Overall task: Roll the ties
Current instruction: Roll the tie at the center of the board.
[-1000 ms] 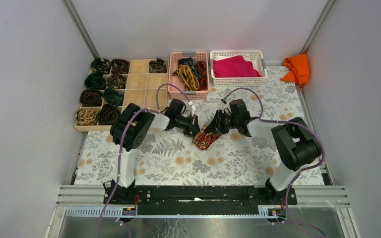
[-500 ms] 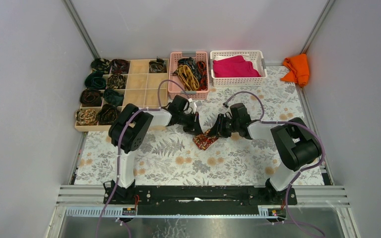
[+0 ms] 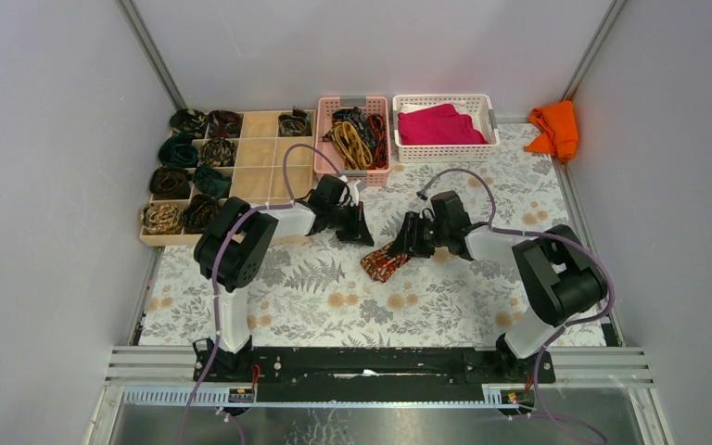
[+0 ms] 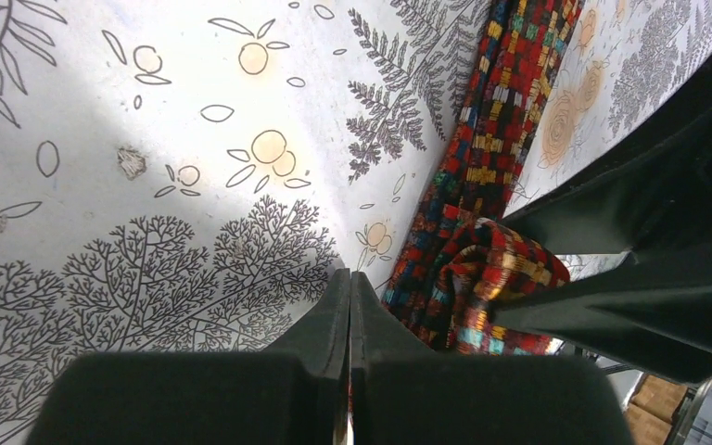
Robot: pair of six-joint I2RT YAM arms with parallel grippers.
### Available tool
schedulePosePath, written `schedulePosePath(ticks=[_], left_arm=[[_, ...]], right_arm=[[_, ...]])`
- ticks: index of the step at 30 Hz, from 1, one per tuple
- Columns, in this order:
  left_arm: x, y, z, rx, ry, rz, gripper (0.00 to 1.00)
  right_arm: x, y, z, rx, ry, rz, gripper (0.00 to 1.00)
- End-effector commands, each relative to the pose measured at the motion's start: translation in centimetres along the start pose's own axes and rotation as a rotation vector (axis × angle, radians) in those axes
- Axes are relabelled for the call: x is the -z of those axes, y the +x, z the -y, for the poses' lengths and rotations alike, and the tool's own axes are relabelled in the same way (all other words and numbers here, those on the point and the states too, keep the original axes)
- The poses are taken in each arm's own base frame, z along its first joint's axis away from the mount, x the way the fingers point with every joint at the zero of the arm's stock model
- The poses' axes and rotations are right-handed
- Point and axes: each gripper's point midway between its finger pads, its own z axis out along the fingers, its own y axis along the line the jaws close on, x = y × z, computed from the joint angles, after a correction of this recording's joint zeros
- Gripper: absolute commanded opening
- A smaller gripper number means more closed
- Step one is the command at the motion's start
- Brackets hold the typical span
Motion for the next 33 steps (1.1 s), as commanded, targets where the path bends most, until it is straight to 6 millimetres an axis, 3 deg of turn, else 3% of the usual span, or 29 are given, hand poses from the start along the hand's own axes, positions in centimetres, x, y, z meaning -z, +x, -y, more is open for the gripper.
schedulePosePath(ticks=[1, 5, 9, 11, 16, 20, 25, 33], left_arm=[[-0.9, 2.3, -3.1, 0.060, -0.085, -0.047, 0.00], [-1.2, 1.9, -3.0, 0.050, -0.073, -0.033, 0.00], [-1.1, 2.1, -3.3, 0.052, -0.089, -0.031, 0.00], [-1.0, 2.2, -3.5, 0.053, -0.101, -0.028, 0.00], [-0.9, 3.0, -4.1, 0.071, -0.120, -0.029, 0.00], [-0.5, 3.6, -4.6, 0.084, -0.146, -0.024, 0.00], [0.5, 4.4, -5.4, 0.089, -0.203, -0.011, 0.00], [0.8, 5.9, -5.4, 0.106, -0.192, -0.026, 0.00]], right_arm=[[2.1, -2.7, -2.7, 0.091, -0.029, 0.079, 0.54], [4.0, -3.5, -3.9, 0.140, -0.023, 0.121, 0.63], [5.6, -3.1, -4.0, 0.171, 0.023, 0.146, 0.62], [6.4, -2.1, -3.6, 0.185, 0.059, 0.147, 0.53], [7.3, 1.0, -3.5, 0.238, 0.111, 0.119, 0.16], [6.4, 4.1, -3.5, 0.265, 0.102, 0.054, 0.00], [4.0, 6.8, -2.8, 0.252, 0.088, -0.012, 0.00], [1.3, 7.9, -1.9, 0.240, 0.084, -0.052, 0.00]])
